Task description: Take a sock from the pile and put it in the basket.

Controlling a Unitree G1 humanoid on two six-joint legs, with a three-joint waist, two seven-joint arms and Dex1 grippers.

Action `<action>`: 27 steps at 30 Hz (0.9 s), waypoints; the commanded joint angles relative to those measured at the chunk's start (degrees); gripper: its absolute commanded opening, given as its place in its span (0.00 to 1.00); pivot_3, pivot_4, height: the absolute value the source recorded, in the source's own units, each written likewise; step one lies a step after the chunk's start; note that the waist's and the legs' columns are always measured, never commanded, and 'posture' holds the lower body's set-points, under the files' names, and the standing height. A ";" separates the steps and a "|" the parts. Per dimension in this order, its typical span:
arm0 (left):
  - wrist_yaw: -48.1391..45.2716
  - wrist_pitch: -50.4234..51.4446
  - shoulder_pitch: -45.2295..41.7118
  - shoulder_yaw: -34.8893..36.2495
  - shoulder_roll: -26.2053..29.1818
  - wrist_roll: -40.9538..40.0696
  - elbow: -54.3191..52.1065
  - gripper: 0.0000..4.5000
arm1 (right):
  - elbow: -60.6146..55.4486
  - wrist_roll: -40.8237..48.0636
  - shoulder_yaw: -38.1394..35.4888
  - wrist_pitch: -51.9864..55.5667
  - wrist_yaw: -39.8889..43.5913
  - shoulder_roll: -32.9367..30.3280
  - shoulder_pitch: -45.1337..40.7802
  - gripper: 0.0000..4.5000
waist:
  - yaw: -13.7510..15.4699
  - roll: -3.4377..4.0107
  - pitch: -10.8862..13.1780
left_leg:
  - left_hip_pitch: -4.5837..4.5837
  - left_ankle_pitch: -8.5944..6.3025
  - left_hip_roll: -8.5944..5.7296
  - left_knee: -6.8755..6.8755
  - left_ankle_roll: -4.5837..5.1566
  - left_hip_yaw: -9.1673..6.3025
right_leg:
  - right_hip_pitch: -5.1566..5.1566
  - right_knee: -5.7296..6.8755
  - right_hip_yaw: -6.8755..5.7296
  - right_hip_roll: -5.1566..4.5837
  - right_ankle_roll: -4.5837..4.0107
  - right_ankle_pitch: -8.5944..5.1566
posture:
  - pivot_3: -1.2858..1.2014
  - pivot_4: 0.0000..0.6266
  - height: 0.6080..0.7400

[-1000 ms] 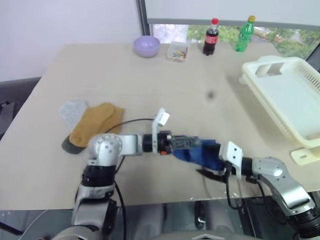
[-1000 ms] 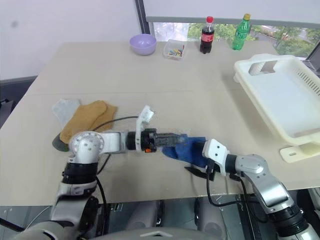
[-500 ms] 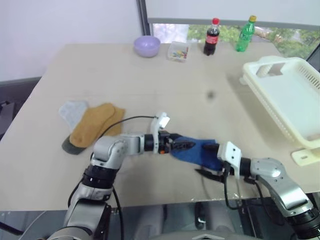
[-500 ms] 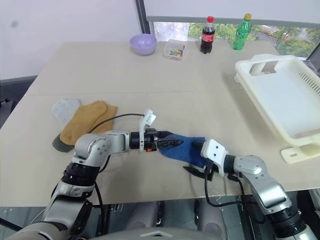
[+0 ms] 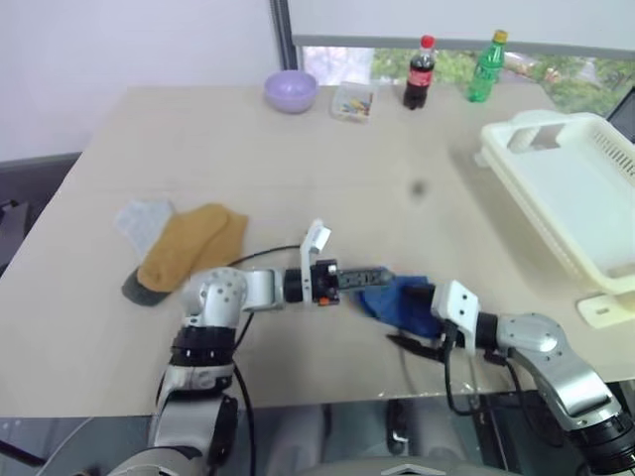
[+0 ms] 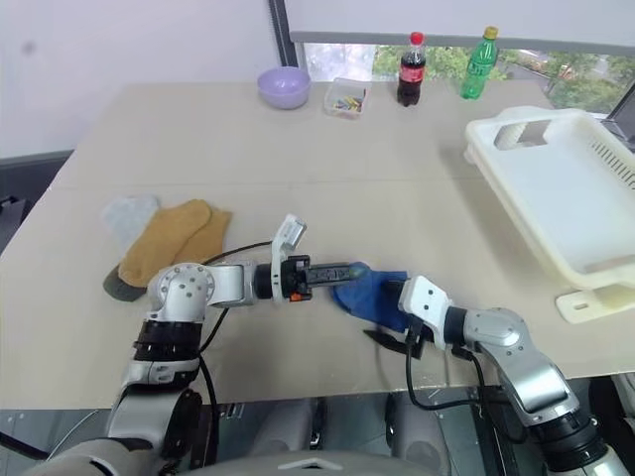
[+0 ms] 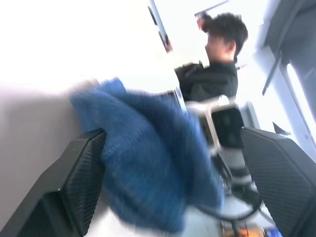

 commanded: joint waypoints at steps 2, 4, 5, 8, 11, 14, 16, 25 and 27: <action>0.36 3.36 -1.30 3.35 -1.20 -4.83 -1.55 0.99 | -0.04 0.04 0.13 1.04 0.05 -0.45 0.83 1.00 | 0.00 0.00 0.00 | -0.01 0.00 -0.01 0.00 0.00 0.04 | 0.00 -0.04 0.05 0.00 0.01 0.01 | 0.52 0.24 0.93; -0.27 4.84 -0.34 1.91 -0.66 -5.57 -3.50 0.99 | -0.08 0.02 0.02 1.13 -0.06 -0.46 0.86 1.00 | 0.02 0.00 0.00 | -0.01 0.00 -0.03 0.00 0.00 0.04 | 0.00 -0.04 0.07 -0.01 -0.01 0.00 | 0.52 0.24 0.93; -0.42 5.31 0.09 1.46 -0.48 -5.88 -4.21 0.99 | -0.19 0.01 -0.01 1.16 -0.10 -0.48 0.94 1.00 | 0.02 0.00 0.00 | -0.01 0.00 -0.03 0.00 0.00 0.04 | 0.00 -0.04 0.07 -0.01 -0.01 0.00 | 0.52 0.24 0.93; -0.26 6.40 0.52 1.35 -0.53 -6.76 -4.90 0.99 | -0.41 0.04 -0.07 1.29 -0.18 -0.53 1.08 1.00 | 0.05 0.00 0.00 | 0.00 0.00 -0.03 0.00 0.00 0.03 | 0.00 -0.03 0.08 -0.01 -0.06 -0.03 | 0.52 0.24 0.93; -0.63 7.02 0.75 1.13 -0.59 -7.77 -5.89 0.99 | -0.37 0.05 -0.16 1.43 -0.19 -0.58 0.91 1.00 | 0.05 0.00 0.00 | 0.00 0.00 -0.03 0.00 0.00 0.03 | 0.00 -0.03 0.08 -0.01 -0.06 -0.03 | 0.52 0.24 0.93; 0.08 6.48 0.81 0.45 -1.27 -7.42 -5.99 0.99 | -0.32 0.21 -0.32 1.89 -0.22 -0.49 0.41 1.00 | 0.05 0.00 0.00 | 0.00 0.00 -0.04 0.00 0.00 0.04 | 0.00 -0.04 0.10 -0.01 -0.07 -0.04 | 0.52 0.24 0.93; 0.34 6.27 0.80 0.16 -1.68 -7.34 -5.86 0.99 | -0.35 0.24 -0.33 2.12 -0.24 -0.45 0.20 1.00 | 0.05 0.00 0.00 | 0.00 0.00 -0.04 0.00 0.00 0.04 | 0.00 -0.04 0.12 -0.01 -0.07 -0.04 | 0.52 0.24 0.93; 2.26 4.18 0.93 -2.56 -5.60 -5.89 -5.15 0.99 | -1.93 0.75 -1.72 3.66 -1.19 -0.36 -1.10 1.00 | 0.04 0.00 0.00 | 0.00 0.00 -0.06 0.00 0.00 0.04 | 0.00 -0.03 0.16 0.00 -0.08 -0.05 | 0.52 0.24 0.93; 2.58 3.35 0.78 -3.08 -6.29 -5.14 -4.36 0.99 | -2.13 0.81 -1.88 3.69 -1.17 -0.41 -1.49 1.00 | 0.08 0.00 0.00 | -0.01 0.00 -0.07 0.00 0.00 0.04 | 0.00 -0.03 0.16 0.00 -0.09 -0.05 | 0.52 0.24 0.93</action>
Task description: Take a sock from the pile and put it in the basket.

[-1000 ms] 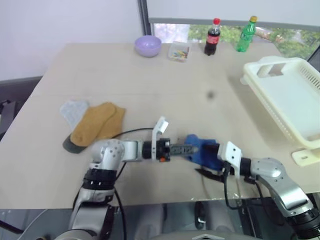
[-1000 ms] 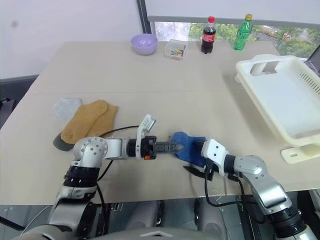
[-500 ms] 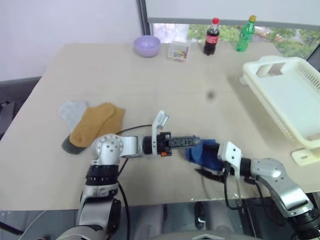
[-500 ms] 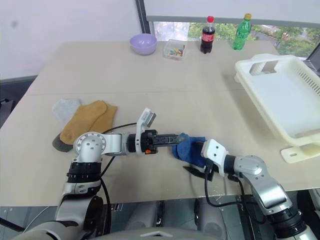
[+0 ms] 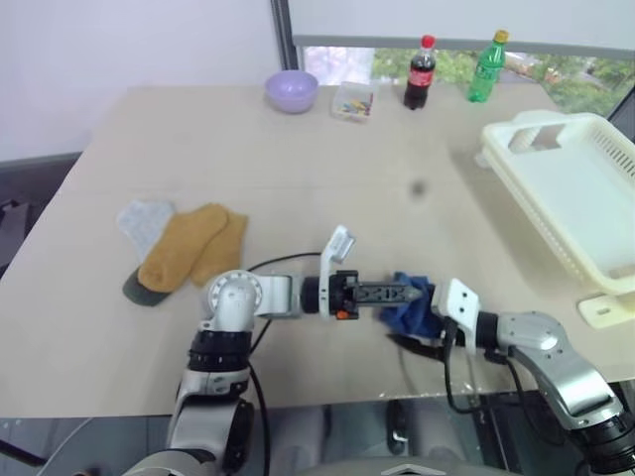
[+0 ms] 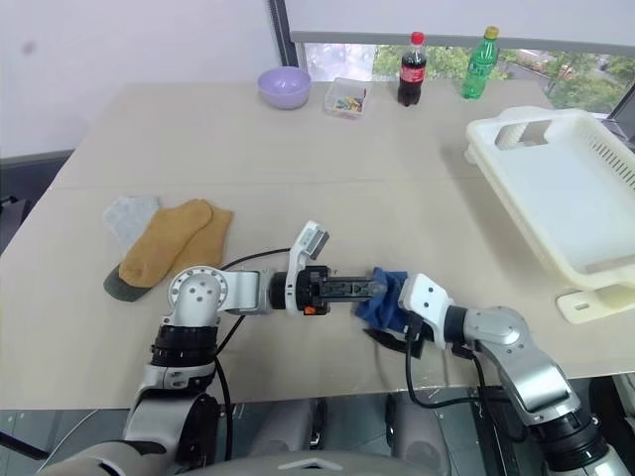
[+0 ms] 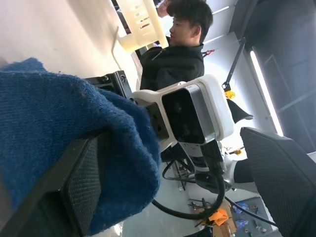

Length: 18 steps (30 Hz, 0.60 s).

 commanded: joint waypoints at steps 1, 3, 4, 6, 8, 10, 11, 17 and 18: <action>0.49 -1.76 -0.38 -0.60 -1.49 0.57 0.26 0.99 | -0.97 0.25 -1.43 0.51 -0.83 -0.37 -0.75 1.00 | 0.02 0.00 0.00 | -0.01 0.00 -0.01 0.00 0.00 0.00 | 0.00 0.00 0.00 0.00 0.00 0.00 | 0.52 0.24 0.93; 0.93 -2.55 -0.64 -1.14 -2.50 1.56 1.67 0.99 | -1.29 0.71 -1.79 0.89 -1.10 -0.16 -0.66 1.00 | 0.03 0.00 0.00 | -0.01 0.00 -0.03 0.00 0.00 -0.01 | 0.00 -0.01 0.02 0.00 0.00 0.00 | 0.52 0.24 0.93; 0.88 -3.01 -0.64 -1.74 -2.65 2.19 2.02 0.99 | -1.49 0.98 -1.98 1.12 -1.20 -0.12 -0.55 1.00 | 0.03 0.00 0.00 | -0.02 0.00 -0.03 0.00 0.00 -0.01 | 0.00 -0.01 0.02 0.00 0.00 0.00 | 0.52 0.24 0.93; 0.65 -4.14 -0.73 -2.73 -3.00 3.67 3.39 0.99 | -2.50 2.03 -3.17 1.83 -1.76 -0.21 0.04 1.00 | 0.04 0.00 0.01 | -0.05 0.00 -0.04 0.00 0.00 0.00 | -0.03 -0.02 0.03 0.00 0.01 0.00 | 0.52 0.24 0.93; 0.19 -4.98 -0.86 -3.23 -3.14 4.68 4.48 0.99 | -3.57 3.00 -4.27 2.71 -2.27 -0.34 0.46 1.00 | 0.08 0.00 0.01 | -0.08 0.00 -0.06 0.00 0.00 0.00 | -0.05 -0.04 0.03 -0.01 0.02 0.01 | 0.52 0.24 0.93; -0.37 -5.78 -1.11 -3.70 -3.33 5.57 5.73 0.99 | -5.52 5.16 -6.37 4.31 -2.78 -0.21 0.81 1.00 | 0.11 0.00 0.01 | -0.10 0.00 -0.08 0.00 0.00 -0.01 | -0.05 -0.06 0.04 -0.02 0.01 0.01 | 0.52 0.24 0.93; -0.63 -6.37 -1.20 -4.13 -3.46 6.18 6.39 0.99 | -6.54 6.29 -7.42 4.87 -2.77 -0.37 1.13 1.00 | 0.14 0.00 0.01 | -0.11 0.00 -0.08 0.00 0.00 -0.01 | -0.05 -0.06 0.04 -0.03 0.01 0.01 | 0.52 0.24 0.93; -1.32 -9.24 -2.53 -4.07 -5.13 8.50 10.34 0.99 | -10.30 10.41 -11.97 6.36 -2.39 -1.73 4.66 1.00 | 0.21 0.00 0.01 | -0.11 0.00 -0.10 0.00 0.01 -0.03 | -0.04 -0.07 0.04 -0.03 0.01 0.00 | 0.52 0.24 0.93; -1.41 -9.50 -2.78 -3.99 -5.37 8.70 10.81 0.99 | -10.88 11.53 -12.93 6.87 -2.56 -1.71 5.28 1.00 | 0.23 0.00 0.01 | -0.11 0.00 -0.11 0.00 0.01 -0.04 | -0.04 -0.07 0.04 -0.03 0.01 0.00 | 0.52 0.24 0.93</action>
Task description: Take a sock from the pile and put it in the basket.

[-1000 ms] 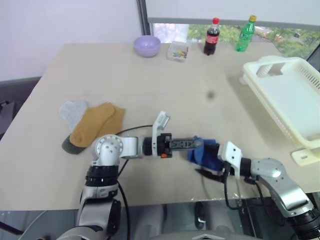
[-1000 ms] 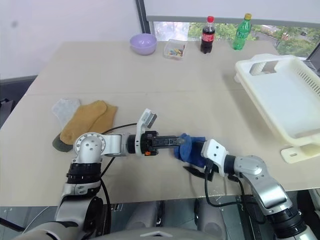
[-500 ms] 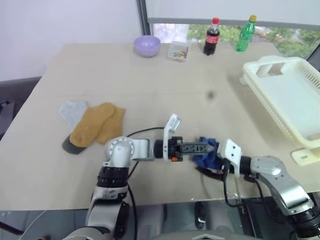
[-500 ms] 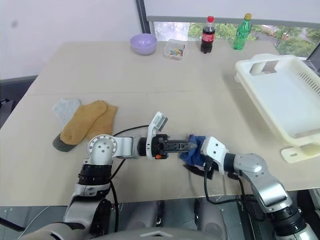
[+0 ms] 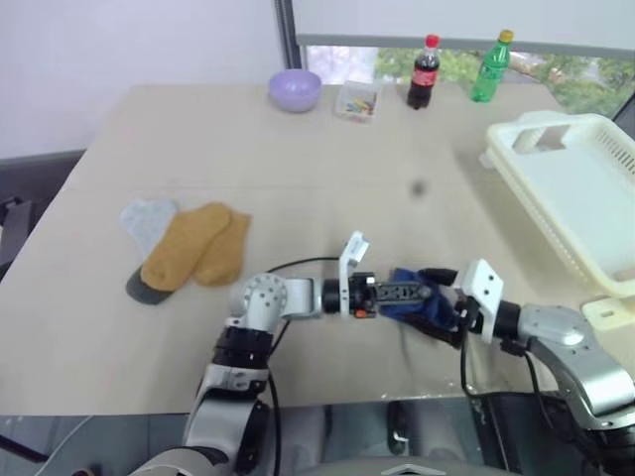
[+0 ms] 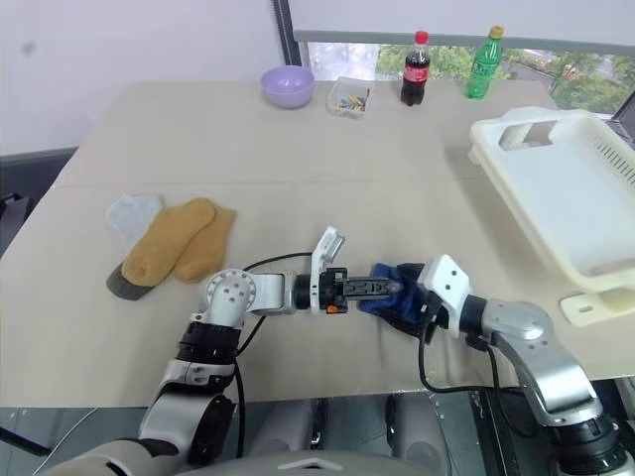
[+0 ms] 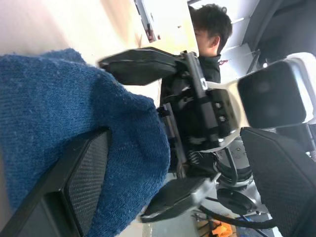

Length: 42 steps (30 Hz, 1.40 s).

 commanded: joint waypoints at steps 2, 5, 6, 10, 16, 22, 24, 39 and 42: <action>-0.25 -2.15 -1.64 -0.27 -1.22 1.68 2.36 0.99 | -5.24 7.17 -6.58 3.92 -1.24 -0.33 2.70 1.00 | -0.06 0.00 0.00 | -0.02 0.00 -0.02 0.00 0.00 -0.01 | 0.00 -0.01 0.00 0.00 0.00 0.00 | 0.52 0.24 0.93; -0.58 -2.61 -1.78 -0.41 -1.74 2.08 2.71 0.99 | -7.30 13.59 -10.74 10.12 -3.31 -0.31 3.94 1.00 | -0.06 0.00 0.00 | -0.01 0.00 -0.04 0.00 0.00 0.00 | 0.00 -0.01 0.05 -0.01 0.03 0.02 | 0.52 0.24 0.93; -0.68 -2.73 -1.70 -0.49 -1.96 2.21 2.78 0.99 | -7.31 15.84 -11.90 11.94 -5.02 0.72 3.53 1.00 | -0.06 0.00 0.00 | -0.01 0.00 -0.04 0.00 0.00 0.00 | 0.00 -0.01 0.05 -0.01 0.03 0.02 | 0.52 0.24 0.93; -1.10 -2.94 -1.38 -0.89 -2.37 2.62 2.70 0.99 | -4.93 18.86 -13.13 17.02 -12.83 5.35 0.49 1.00 | -0.09 0.01 0.00 | 0.00 0.00 -0.03 0.00 0.01 -0.01 | -0.01 0.00 0.05 -0.01 0.00 0.00 | 0.52 0.24 0.93; -1.51 -3.09 -1.50 -0.69 -2.55 2.91 2.71 0.99 | -0.39 16.52 -10.83 23.71 -20.12 7.11 -1.12 1.00 | -0.03 0.01 0.00 | -0.04 -0.02 -0.06 -0.01 0.04 0.00 | -0.01 -0.03 0.06 -0.01 0.00 0.00 | 0.52 0.24 0.93; -1.54 -3.65 -1.47 0.04 -2.82 3.32 2.73 0.99 | -3.40 21.47 -8.73 31.66 -16.70 3.05 3.00 1.00 | -0.05 0.01 -0.02 | -0.06 -0.09 -0.11 -0.01 0.16 0.01 | 0.00 -0.14 0.11 -0.02 0.03 0.02 | 0.52 0.24 0.93; -1.54 -3.81 -1.24 -0.06 -2.86 3.49 2.75 0.99 | -3.57 23.02 -8.74 33.21 -16.31 2.50 3.32 1.00 | -0.09 0.01 -0.02 | -0.05 -0.11 -0.10 -0.01 0.19 0.01 | 0.00 -0.16 0.10 -0.02 0.01 0.01 | 0.52 0.24 0.93; -1.89 -4.00 -1.08 -0.01 -2.98 4.27 2.66 1.00 | 1.03 26.61 -7.81 38.80 -21.06 7.91 1.46 0.80 | -0.35 -0.25 -0.24 | 0.09 -0.11 -0.01 -0.01 0.20 0.00 | 0.14 -0.15 0.10 0.06 0.02 0.01 | 0.52 0.24 0.93; -2.07 -3.57 -1.03 0.27 -2.82 3.67 1.70 1.00 | 0.93 26.85 -6.22 38.83 -21.13 9.27 0.63 0.56 | -0.47 -0.25 -0.24 | 0.10 -0.11 0.10 -0.02 0.20 -0.02 | 0.13 -0.15 0.08 0.17 0.00 0.00 | 0.52 0.24 0.93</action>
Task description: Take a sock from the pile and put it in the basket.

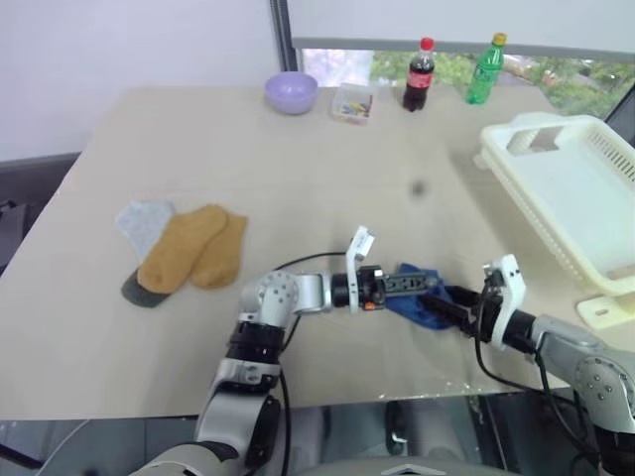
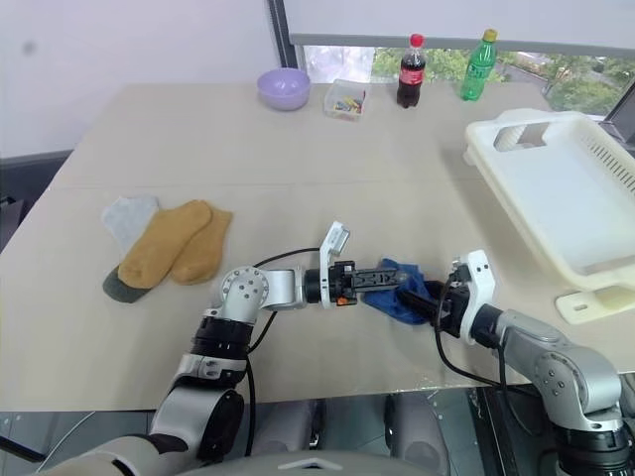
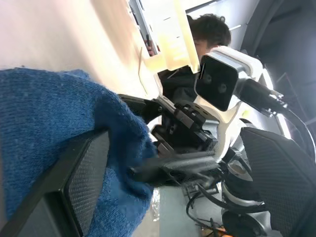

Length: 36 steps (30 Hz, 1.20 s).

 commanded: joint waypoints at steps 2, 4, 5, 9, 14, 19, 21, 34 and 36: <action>-0.54 -0.14 0.38 0.09 -0.19 -0.47 -0.98 1.00 | 1.22 1.16 5.45 3.58 0.27 1.93 0.62 0.40 | -0.15 0.01 0.00 | 0.00 0.00 0.07 -0.03 0.00 0.00 | -0.02 -0.01 0.01 0.09 0.00 0.00 | 0.52 0.24 0.93; -0.61 -0.35 0.44 0.10 0.04 -0.22 -0.87 1.00 | 1.30 0.48 5.97 3.20 0.62 1.51 0.25 0.19 | -0.16 0.02 0.00 | 0.00 0.00 0.10 -0.06 0.00 0.00 | -0.04 -0.01 0.01 0.12 0.00 0.00 | 0.52 0.24 0.93; -0.55 -0.39 0.51 0.20 0.14 -0.16 -0.82 1.00 | 1.30 0.30 6.15 3.11 0.65 1.40 0.15 0.11 | -0.20 0.02 0.00 | -0.01 0.00 0.10 -0.06 0.00 0.00 | -0.04 -0.01 0.01 0.12 0.00 0.00 | 0.52 0.24 0.93; -0.78 -1.43 0.60 0.22 0.55 0.29 -0.99 1.00 | 1.44 0.21 6.49 2.96 0.74 1.45 -0.16 0.01 | -0.31 0.02 0.00 | 0.01 0.00 0.10 -0.06 0.00 0.02 | -0.04 -0.02 0.03 0.12 -0.01 0.00 | 0.52 0.24 0.93; -5.14 -18.45 3.27 -5.78 5.63 9.87 -8.66 1.00 | 1.48 -1.70 5.68 0.73 -0.93 1.82 -0.11 0.01 | -0.85 0.03 0.00 | -0.01 0.00 0.17 -0.07 0.00 0.03 | -0.07 -0.02 0.03 0.17 -0.02 0.00 | 0.52 0.24 0.93; -8.72 -34.88 6.59 -9.95 12.95 20.33 -11.71 1.00 | 4.31 -7.36 5.58 -5.43 -1.59 0.85 -1.95 0.01 | -1.07 0.08 -0.01 | 0.01 0.00 0.19 -0.17 0.00 0.10 | -0.15 -0.03 0.13 0.20 -0.09 0.03 | 0.52 0.24 0.93; -10.63 -45.29 8.73 -11.98 15.77 25.97 -12.44 1.00 | 5.38 -8.56 5.49 -7.18 -1.94 1.07 -3.59 0.01 | -1.11 0.11 0.00 | 0.04 0.00 0.20 -0.17 0.00 0.16 | -0.16 -0.05 0.20 0.20 -0.12 0.06 | 0.52 0.24 0.93; -13.32 -71.79 11.00 -16.11 15.31 36.12 -11.55 1.00 | 0.78 1.77 -5.22 3.78 -3.25 -5.26 -18.16 0.01 | 0.34 0.51 0.23 | -0.96 0.01 0.00 -0.12 0.00 0.23 | -1.06 -0.07 0.37 0.15 -0.18 0.41 | 0.52 0.24 0.93; -13.34 -70.83 10.76 -15.81 14.18 34.86 -12.38 1.00 | 0.02 5.24 -8.57 7.55 -2.38 -9.71 -20.07 0.01 | 0.43 0.65 0.32 | -1.10 -0.03 -0.17 -0.11 0.08 0.32 | -1.17 -0.08 0.44 -0.02 -0.14 0.42 | 0.52 0.24 0.93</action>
